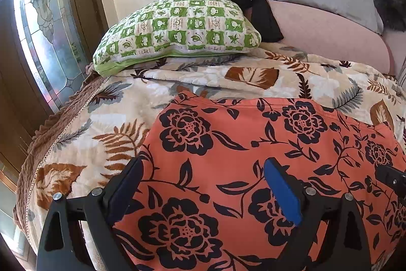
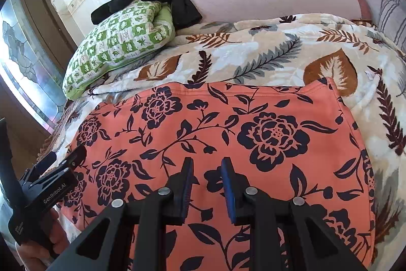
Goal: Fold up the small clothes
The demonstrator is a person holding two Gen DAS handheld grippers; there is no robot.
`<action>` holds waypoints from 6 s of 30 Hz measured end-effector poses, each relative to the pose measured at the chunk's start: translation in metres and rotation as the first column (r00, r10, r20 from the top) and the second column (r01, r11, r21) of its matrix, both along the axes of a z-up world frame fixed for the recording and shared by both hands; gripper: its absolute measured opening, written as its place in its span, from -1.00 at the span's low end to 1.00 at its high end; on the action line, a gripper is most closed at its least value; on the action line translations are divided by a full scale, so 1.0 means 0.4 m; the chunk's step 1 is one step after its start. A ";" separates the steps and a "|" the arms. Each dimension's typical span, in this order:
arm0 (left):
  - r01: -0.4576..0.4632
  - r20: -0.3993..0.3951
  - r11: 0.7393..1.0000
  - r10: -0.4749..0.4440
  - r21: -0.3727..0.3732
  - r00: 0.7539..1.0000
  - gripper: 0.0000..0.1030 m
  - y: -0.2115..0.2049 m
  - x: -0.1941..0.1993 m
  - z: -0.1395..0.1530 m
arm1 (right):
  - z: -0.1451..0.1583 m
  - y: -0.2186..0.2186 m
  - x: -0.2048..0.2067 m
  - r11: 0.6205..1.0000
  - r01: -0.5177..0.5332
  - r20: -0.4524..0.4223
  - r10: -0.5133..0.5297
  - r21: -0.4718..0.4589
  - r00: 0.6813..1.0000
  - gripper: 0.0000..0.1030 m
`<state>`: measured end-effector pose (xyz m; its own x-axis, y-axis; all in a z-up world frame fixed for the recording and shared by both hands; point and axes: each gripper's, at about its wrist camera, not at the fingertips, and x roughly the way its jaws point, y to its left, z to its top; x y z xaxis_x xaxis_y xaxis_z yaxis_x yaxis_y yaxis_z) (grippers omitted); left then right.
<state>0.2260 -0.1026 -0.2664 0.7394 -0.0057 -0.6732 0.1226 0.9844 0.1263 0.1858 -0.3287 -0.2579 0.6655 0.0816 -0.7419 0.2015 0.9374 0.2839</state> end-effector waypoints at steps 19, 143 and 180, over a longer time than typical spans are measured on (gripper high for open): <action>0.026 -0.006 1.000 -0.026 0.004 1.000 0.86 -0.014 -0.005 -0.002 | -0.021 0.020 0.010 1.000 -0.017 -0.030 0.018 0.005 0.999 -0.50; -0.186 -0.195 0.959 0.145 -0.212 0.970 0.61 0.212 -0.036 -0.081 | -0.073 0.096 -0.112 0.998 0.015 -0.031 -0.013 0.066 0.999 0.04; -0.331 -0.159 0.903 0.297 -0.274 0.941 0.61 0.338 -0.135 -0.049 | -0.096 -0.181 -0.173 0.943 0.239 -0.157 -0.206 0.232 0.966 -0.43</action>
